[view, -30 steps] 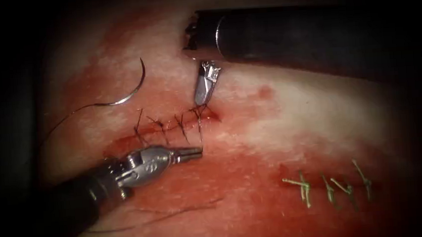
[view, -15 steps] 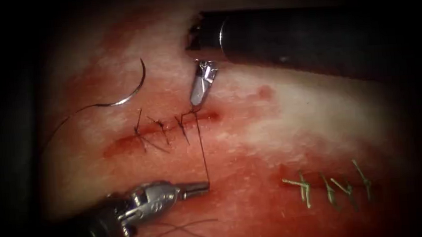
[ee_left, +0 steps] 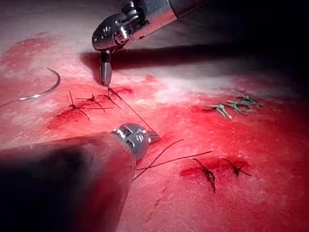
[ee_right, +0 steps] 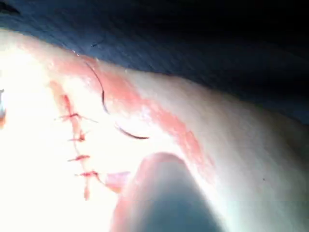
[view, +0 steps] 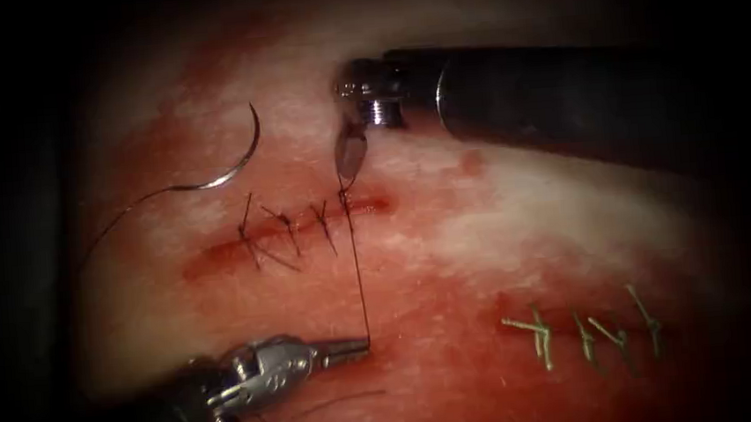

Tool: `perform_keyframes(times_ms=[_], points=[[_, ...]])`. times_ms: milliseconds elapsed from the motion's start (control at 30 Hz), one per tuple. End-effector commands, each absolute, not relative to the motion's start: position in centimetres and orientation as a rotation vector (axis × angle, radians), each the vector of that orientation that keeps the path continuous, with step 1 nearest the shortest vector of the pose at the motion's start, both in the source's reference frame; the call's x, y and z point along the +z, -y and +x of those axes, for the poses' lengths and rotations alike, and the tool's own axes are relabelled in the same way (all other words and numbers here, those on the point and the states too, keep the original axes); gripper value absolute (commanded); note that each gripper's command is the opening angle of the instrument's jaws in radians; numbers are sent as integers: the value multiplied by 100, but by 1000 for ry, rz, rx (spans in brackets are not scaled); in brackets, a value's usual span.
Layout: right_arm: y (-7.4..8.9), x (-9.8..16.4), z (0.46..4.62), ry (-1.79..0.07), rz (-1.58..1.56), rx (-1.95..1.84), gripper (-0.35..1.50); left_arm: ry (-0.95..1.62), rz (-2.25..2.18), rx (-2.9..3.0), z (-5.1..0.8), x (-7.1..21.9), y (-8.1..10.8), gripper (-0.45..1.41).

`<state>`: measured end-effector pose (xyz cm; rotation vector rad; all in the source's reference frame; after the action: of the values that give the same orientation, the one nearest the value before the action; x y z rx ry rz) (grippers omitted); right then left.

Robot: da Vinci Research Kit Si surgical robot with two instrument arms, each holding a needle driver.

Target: Wound Closure

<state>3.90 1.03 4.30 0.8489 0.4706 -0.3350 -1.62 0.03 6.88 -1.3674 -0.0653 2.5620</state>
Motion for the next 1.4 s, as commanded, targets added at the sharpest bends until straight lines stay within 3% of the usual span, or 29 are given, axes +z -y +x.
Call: perform_keyframes(times_ms=[33,533,933,1400], points=[[-109,425,399,-480,803,-371,-35,66,-1371,2561,-169,694,-4,-45],[-101,354,424,-625,434,-725,-35,105,-1404,2543,-177,680,8,-45],[-108,357,430,-532,302,-914,-35,107,-1420,2545,-185,670,19,-45],[-93,354,415,-552,270,-867,-35,114,-1428,2544,-186,663,20,-45]])
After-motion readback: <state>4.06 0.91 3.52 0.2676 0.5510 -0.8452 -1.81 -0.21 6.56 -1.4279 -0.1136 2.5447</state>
